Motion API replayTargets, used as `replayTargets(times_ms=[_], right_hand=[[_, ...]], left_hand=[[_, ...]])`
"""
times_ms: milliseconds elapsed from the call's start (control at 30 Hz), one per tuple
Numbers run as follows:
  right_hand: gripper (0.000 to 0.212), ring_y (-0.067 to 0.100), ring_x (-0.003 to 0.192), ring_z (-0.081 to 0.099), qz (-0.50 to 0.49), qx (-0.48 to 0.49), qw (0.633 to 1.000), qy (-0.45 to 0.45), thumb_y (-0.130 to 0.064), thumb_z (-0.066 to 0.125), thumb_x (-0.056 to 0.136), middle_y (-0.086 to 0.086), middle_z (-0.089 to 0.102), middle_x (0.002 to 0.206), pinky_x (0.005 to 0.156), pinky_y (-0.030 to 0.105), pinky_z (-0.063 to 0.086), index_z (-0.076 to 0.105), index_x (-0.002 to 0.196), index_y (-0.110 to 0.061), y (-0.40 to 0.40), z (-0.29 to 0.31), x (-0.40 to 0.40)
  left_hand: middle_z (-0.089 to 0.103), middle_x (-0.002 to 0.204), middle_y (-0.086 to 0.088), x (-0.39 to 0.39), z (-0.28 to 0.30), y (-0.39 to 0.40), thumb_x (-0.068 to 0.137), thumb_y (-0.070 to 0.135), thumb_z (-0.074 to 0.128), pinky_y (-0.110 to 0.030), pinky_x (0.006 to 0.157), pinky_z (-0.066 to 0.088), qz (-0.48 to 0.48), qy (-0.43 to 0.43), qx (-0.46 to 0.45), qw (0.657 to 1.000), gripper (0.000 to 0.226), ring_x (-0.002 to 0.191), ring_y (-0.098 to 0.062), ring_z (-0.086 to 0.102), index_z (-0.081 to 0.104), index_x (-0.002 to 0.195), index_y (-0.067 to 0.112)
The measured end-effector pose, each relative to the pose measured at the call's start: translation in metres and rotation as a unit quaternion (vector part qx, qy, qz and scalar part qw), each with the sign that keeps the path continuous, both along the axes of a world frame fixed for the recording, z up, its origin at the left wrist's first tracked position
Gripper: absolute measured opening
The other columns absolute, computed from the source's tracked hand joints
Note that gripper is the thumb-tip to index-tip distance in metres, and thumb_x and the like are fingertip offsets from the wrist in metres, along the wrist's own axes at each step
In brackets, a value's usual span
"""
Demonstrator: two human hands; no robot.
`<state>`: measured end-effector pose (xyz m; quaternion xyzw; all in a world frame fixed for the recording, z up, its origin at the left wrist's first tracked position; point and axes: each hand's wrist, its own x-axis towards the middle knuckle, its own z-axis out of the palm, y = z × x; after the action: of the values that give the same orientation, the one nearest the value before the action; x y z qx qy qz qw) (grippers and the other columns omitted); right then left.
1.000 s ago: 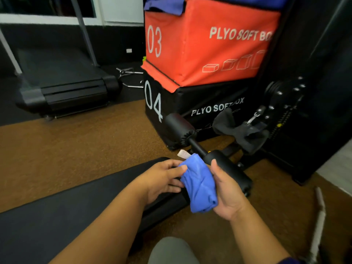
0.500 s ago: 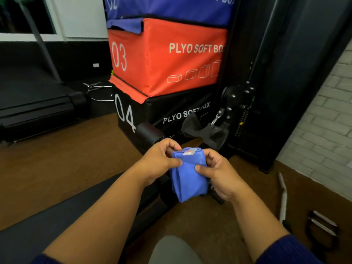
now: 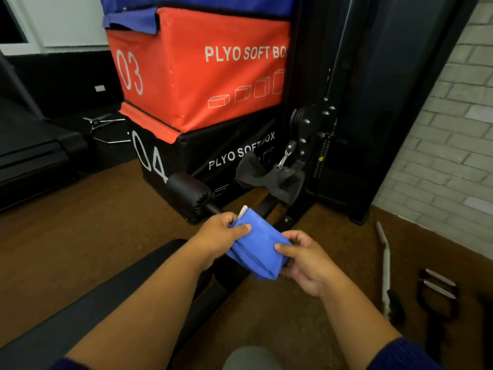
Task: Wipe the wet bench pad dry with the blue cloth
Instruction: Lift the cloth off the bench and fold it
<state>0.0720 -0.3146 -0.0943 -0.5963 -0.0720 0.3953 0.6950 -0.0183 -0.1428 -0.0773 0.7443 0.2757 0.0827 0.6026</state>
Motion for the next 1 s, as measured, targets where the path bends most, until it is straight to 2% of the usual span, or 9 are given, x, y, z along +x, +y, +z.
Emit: replayTargets(times_ms=[100, 167, 267, 333, 433, 667, 800, 867, 1000], right_hand=[[0.034, 0.026, 0.075, 0.058, -0.144, -0.074, 0.982, -0.098, 0.002, 0.061, 0.083, 0.013, 0.058, 0.093, 0.057, 0.034, 0.048, 0.048, 0.09, -0.028, 0.013, -0.017, 0.019], [0.031, 0.025, 0.075, 0.059, -0.187, -0.126, 0.959, -0.174, -0.005, 0.064, 0.082, 0.011, 0.059, 0.09, 0.064, 0.039, 0.051, 0.048, 0.085, -0.032, 0.021, -0.03, 0.029], [0.022, 0.019, 0.075, 0.058, -0.197, -0.192, 0.929, -0.249, -0.011, 0.064, 0.083, -0.002, 0.059, 0.083, 0.067, 0.036, 0.051, 0.051, 0.081, -0.029, 0.033, -0.049, 0.035], [0.017, 0.014, 0.074, 0.056, -0.193, -0.216, 0.92, -0.264, -0.015, 0.068, 0.081, -0.008, 0.059, 0.081, 0.066, 0.028, 0.045, 0.056, 0.08, -0.028, 0.042, -0.063, 0.037], [0.018, 0.009, 0.079, 0.057, -0.198, -0.256, 0.905, -0.276, -0.019, 0.073, 0.076, -0.012, 0.061, 0.086, 0.072, 0.024, 0.043, 0.061, 0.085, -0.029, 0.049, -0.069, 0.044], [0.04, 0.01, 0.093, 0.061, -0.16, -0.306, 0.901, -0.261, -0.021, 0.074, 0.07, -0.007, 0.063, 0.103, 0.087, 0.036, 0.052, 0.056, 0.095, -0.045, 0.063, -0.059, 0.055], [0.04, 0.012, 0.098, 0.057, -0.161, -0.339, 0.88, -0.289, -0.015, 0.072, 0.074, -0.006, 0.057, 0.107, 0.094, 0.027, 0.045, 0.061, 0.109, -0.032, 0.068, -0.045, 0.05], [0.04, 0.016, 0.106, 0.053, -0.104, -0.404, 0.864, -0.283, -0.016, 0.067, 0.078, 0.001, 0.051, 0.117, 0.096, 0.021, 0.037, 0.059, 0.116, -0.024, 0.07, -0.04, 0.048], [0.059, 0.027, 0.133, 0.026, -0.025, -0.504, 0.819, -0.272, -0.033, 0.057, 0.086, 0.007, 0.019, 0.15, 0.109, 0.033, 0.029, 0.033, 0.14, -0.027, 0.081, -0.005, 0.048]], left_hand=[[0.065, 0.111, -0.013, 0.03, -0.019, 0.005, 0.086, 0.03, 0.065, -0.047, 0.093, 0.051, 0.008, 0.023, 0.007, 1.0, 0.026, 0.102, -0.028, 0.063, 0.057, 0.105, 0.013], [0.061, 0.109, -0.009, 0.05, -0.028, 0.011, 0.088, 0.029, 0.063, -0.04, 0.082, 0.052, 0.016, 0.03, 0.028, 0.999, 0.027, 0.096, -0.025, 0.061, 0.047, 0.107, 0.02], [0.052, 0.084, -0.007, 0.071, -0.042, 0.027, 0.091, 0.017, 0.057, -0.031, 0.062, 0.044, -0.036, 0.038, 0.063, 0.997, 0.027, 0.069, -0.017, 0.051, 0.037, 0.104, 0.028], [0.046, 0.075, -0.004, 0.082, -0.05, 0.043, 0.091, 0.011, 0.051, -0.029, 0.057, 0.039, -0.1, 0.062, 0.107, 0.987, 0.024, 0.062, -0.015, 0.044, 0.041, 0.099, 0.031], [0.051, 0.082, -0.005, 0.098, -0.052, 0.066, 0.091, 0.003, 0.047, -0.031, 0.063, 0.041, -0.178, 0.089, 0.132, 0.971, 0.031, 0.069, -0.017, 0.048, 0.05, 0.103, 0.031], [0.048, 0.078, 0.003, 0.122, -0.047, 0.077, 0.084, -0.001, 0.053, -0.024, 0.06, 0.041, -0.226, 0.129, 0.205, 0.943, 0.035, 0.067, -0.012, 0.049, 0.054, 0.097, 0.032], [0.048, 0.093, 0.002, 0.125, -0.039, 0.076, 0.084, 0.002, 0.054, -0.032, 0.077, 0.047, -0.225, 0.137, 0.256, 0.93, 0.035, 0.087, -0.021, 0.055, 0.057, 0.105, 0.03], [0.049, 0.106, -0.001, 0.123, -0.04, 0.076, 0.085, 0.009, 0.056, -0.036, 0.089, 0.049, -0.261, 0.176, 0.268, 0.91, 0.034, 0.097, -0.025, 0.057, 0.057, 0.111, 0.031], [0.026, 0.146, -0.006, 0.124, -0.014, 0.074, 0.09, 0.027, 0.053, -0.041, 0.103, 0.041, -0.312, 0.254, 0.348, 0.847, 0.051, 0.126, -0.029, 0.04, 0.038, 0.138, 0.033]])
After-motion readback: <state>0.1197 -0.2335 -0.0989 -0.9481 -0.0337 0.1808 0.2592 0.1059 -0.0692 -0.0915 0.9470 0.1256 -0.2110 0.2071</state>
